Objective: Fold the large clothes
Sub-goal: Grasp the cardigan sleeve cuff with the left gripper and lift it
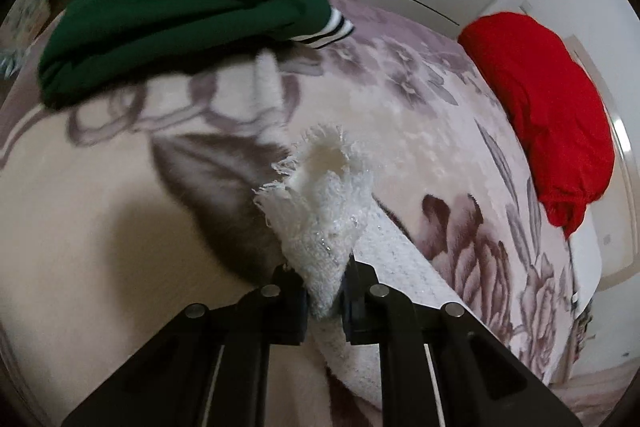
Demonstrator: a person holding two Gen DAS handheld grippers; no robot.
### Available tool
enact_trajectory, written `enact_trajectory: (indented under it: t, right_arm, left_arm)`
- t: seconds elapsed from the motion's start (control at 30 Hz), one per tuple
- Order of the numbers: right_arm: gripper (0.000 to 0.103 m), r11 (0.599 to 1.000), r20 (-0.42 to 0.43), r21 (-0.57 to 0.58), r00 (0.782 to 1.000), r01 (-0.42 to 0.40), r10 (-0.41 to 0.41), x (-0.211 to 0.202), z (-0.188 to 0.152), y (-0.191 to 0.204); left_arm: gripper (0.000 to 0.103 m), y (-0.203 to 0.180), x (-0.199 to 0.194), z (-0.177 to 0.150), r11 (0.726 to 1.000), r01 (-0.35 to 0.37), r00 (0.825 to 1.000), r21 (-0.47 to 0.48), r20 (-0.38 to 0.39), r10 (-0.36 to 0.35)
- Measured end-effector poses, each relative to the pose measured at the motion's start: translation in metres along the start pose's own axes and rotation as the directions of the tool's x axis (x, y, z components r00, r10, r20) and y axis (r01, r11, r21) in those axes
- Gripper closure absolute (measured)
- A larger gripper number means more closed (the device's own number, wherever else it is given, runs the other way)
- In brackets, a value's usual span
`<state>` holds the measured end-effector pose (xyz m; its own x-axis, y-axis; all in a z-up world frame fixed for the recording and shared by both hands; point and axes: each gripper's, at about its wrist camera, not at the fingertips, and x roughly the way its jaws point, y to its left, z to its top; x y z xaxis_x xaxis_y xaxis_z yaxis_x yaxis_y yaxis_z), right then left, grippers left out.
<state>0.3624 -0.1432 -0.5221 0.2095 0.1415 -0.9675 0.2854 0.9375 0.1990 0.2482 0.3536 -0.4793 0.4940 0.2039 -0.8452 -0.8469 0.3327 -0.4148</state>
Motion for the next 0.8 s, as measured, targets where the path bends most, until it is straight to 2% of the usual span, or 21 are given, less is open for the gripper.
enact_trajectory:
  t: [0.07, 0.13, 0.17, 0.2, 0.27, 0.3, 0.37, 0.4, 0.43, 0.53, 0.57, 0.6, 0.67, 0.77, 0.8]
  right_arm:
    - [0.021, 0.999, 0.001, -0.014, 0.999, 0.039, -0.039, 0.000, 0.001, 0.011]
    - [0.014, 0.985, 0.010, -0.079, 0.988, 0.153, -0.153, 0.003, 0.004, 0.022]
    - [0.014, 0.959, 0.010, -0.133, 0.968, 0.249, -0.250, 0.009, 0.004, 0.028]
    - [0.014, 0.934, 0.012, -0.177, 0.949, 0.311, -0.314, 0.015, 0.004, 0.033]
    - [0.014, 0.902, 0.020, -0.231, 0.929, 0.364, -0.369, 0.022, -0.001, 0.037]
    - [0.014, 0.885, 0.031, -0.256, 0.918, 0.389, -0.395, 0.024, -0.002, 0.037]
    - [0.014, 0.873, 0.052, -0.273, 0.912, 0.405, -0.407, 0.024, -0.005, 0.035]
    - [0.014, 0.869, 0.065, -0.277, 0.911, 0.409, -0.408, 0.022, -0.007, 0.033]
    - [0.014, 0.872, 0.074, -0.277, 0.914, 0.404, -0.400, 0.018, -0.009, 0.027]
    - [0.014, 0.915, 0.046, -0.240, 0.945, 0.326, -0.324, 0.008, -0.010, 0.001]
    - [0.014, 0.928, 0.032, -0.224, 0.954, 0.297, -0.297, 0.002, -0.010, -0.012]
    - [0.014, 0.940, 0.017, -0.210, 0.963, 0.268, -0.271, -0.003, -0.011, -0.024]
    - [0.014, 0.956, -0.009, -0.188, 0.973, 0.226, -0.232, -0.012, -0.013, -0.049]
    - [0.014, 0.974, -0.041, -0.144, 0.982, 0.174, -0.182, -0.031, -0.017, -0.098]
    - [0.014, 0.980, -0.046, -0.123, 0.985, 0.157, -0.164, -0.040, -0.018, -0.120]
  left_arm:
    - [0.094, 0.003, 0.001, -0.004, 1.000, -0.015, 1.000, 0.000, -0.007, 0.015]
    - [0.094, 0.001, -0.001, -0.009, 0.999, -0.028, 1.000, 0.024, 0.000, 0.028]
    - [0.094, -0.006, -0.005, -0.011, 0.997, -0.038, 0.999, 0.063, 0.020, 0.037]
    - [0.094, -0.014, -0.008, -0.012, 0.994, -0.046, 0.998, 0.099, 0.040, 0.043]
    - [0.094, -0.035, -0.018, -0.018, 0.973, -0.077, 0.993, 0.217, 0.100, 0.056]
    - [0.094, -0.053, -0.027, -0.025, 0.948, -0.099, 0.987, 0.304, 0.149, 0.055]
    - [0.094, -0.076, -0.039, -0.037, 0.904, -0.128, 0.978, 0.408, 0.204, 0.047]
    - [0.094, -0.094, -0.048, -0.050, 0.864, -0.144, 0.971, 0.483, 0.239, 0.028]
    - [0.094, -0.104, -0.053, -0.057, 0.843, -0.148, 0.967, 0.516, 0.253, 0.015]
    - [0.094, -0.149, -0.076, -0.101, 0.739, -0.155, 0.958, 0.656, 0.282, -0.049]
    - [0.094, -0.159, -0.082, -0.112, 0.719, -0.148, 0.958, 0.679, 0.278, -0.065]
    - [0.094, -0.178, -0.094, -0.136, 0.681, -0.135, 0.959, 0.720, 0.268, -0.094]
    - [0.094, -0.209, -0.107, -0.177, 0.621, -0.101, 0.963, 0.777, 0.234, -0.137]
    - [0.094, -0.254, -0.121, -0.249, 0.532, -0.011, 0.974, 0.846, 0.129, -0.185]
    - [0.094, -0.266, -0.123, -0.270, 0.514, 0.027, 0.978, 0.858, 0.084, -0.192]
